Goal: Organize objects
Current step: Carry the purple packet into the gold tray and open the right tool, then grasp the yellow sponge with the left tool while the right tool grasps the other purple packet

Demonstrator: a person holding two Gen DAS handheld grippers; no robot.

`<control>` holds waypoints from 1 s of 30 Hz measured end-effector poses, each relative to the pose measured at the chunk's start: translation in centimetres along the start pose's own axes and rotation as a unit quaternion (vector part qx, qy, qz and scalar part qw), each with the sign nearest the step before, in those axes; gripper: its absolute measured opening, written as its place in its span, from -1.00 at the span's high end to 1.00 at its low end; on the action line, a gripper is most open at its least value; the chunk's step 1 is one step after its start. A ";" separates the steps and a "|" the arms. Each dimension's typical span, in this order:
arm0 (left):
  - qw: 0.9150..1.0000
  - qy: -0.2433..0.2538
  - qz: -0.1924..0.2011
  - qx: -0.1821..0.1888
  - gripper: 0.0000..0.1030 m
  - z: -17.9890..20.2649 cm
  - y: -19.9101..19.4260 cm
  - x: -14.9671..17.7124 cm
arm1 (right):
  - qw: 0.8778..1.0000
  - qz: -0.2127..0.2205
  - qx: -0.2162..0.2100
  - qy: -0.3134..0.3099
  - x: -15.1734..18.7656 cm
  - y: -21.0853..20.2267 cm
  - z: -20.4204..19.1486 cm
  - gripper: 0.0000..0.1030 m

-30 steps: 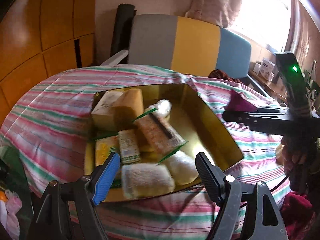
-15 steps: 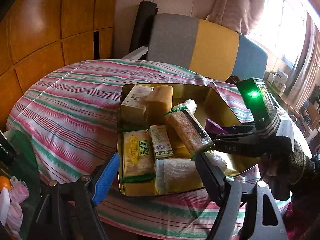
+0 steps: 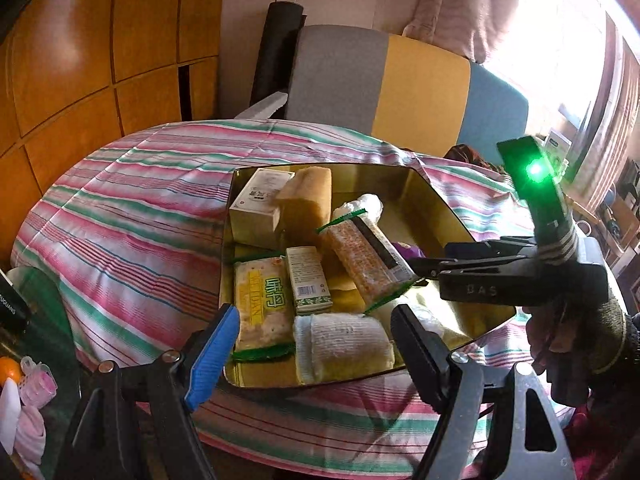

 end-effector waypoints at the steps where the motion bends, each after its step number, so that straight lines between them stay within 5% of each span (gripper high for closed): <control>1: 1.000 0.002 0.000 0.001 -0.54 0.2 0.0 -0.1 | 1.000 0.005 0.000 0.004 -0.1 -0.3 0.2 -0.26; 11: 1.000 0.026 -0.002 0.016 -0.54 2.3 -0.2 -0.3 | 0.997 0.070 0.000 0.028 -1.0 -5.5 1.2 -1.00; 23: 0.997 0.048 -0.027 0.055 -0.54 6.2 0.7 -0.3 | 0.988 0.091 0.083 0.089 2.8 -13.0 12.1 -1.00; 30: 0.991 0.052 -0.044 0.114 -0.52 10.5 1.4 -1.4 | 0.957 0.111 0.200 0.178 8.0 -20.1 23.5 -1.00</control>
Point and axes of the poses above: each gripper's, at about its wrist camera, not at the fingertips, and y roughly the way its jaws point, z to its right, x to its underside, the point moved 7 cm from there along y, roughly the way its jaws point, and after that the axes turned 13 degrees about z, right-handed, at the moved point
